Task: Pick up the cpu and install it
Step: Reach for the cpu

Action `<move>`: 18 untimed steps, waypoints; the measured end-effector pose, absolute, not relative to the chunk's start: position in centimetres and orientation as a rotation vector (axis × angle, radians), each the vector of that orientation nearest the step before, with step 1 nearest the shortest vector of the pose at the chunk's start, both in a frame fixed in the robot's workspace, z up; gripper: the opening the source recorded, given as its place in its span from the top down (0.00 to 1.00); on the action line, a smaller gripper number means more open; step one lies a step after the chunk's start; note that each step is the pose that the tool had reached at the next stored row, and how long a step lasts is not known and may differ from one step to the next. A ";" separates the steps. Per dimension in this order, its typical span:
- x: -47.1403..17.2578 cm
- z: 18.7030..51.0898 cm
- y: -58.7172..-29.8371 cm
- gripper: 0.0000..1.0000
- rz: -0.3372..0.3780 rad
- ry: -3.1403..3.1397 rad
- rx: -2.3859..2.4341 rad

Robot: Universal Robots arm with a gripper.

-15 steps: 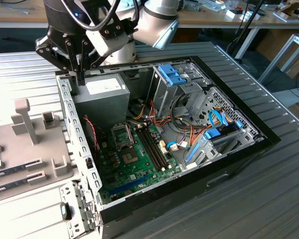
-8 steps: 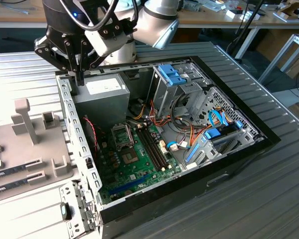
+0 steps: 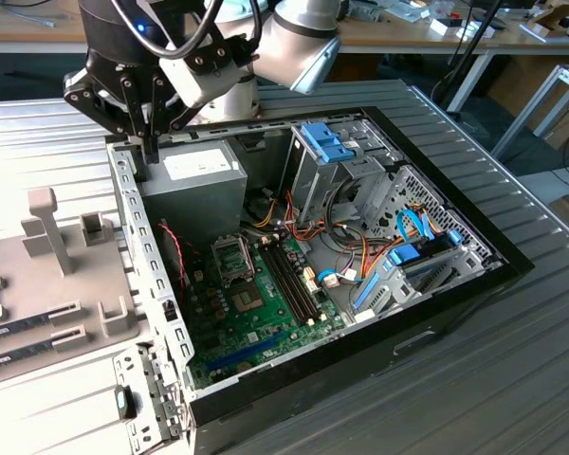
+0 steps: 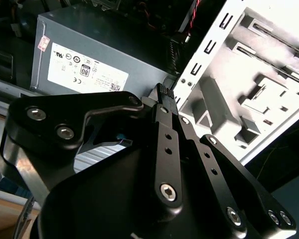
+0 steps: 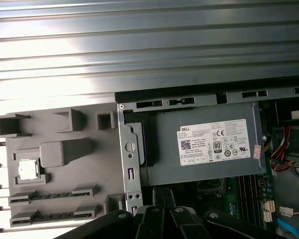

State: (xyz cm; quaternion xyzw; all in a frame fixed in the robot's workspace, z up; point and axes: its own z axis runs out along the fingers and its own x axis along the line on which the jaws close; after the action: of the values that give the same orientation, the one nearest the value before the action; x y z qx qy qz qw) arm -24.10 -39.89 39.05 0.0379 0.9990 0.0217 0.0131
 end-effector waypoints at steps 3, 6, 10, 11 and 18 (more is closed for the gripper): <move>-24.4 39.1 -39.9 0.90 0.068 3.113 0.118; -24.8 39.1 -39.9 0.90 0.068 3.113 0.118; -25.2 39.0 -39.9 0.90 0.068 3.112 0.118; -25.3 39.0 -39.9 0.90 0.068 3.112 0.118; -25.5 39.0 -39.9 0.90 0.068 3.112 0.118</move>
State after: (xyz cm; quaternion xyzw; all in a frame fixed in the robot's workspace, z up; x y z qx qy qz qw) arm -25.55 -39.89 39.03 0.0379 0.9990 0.0217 0.0131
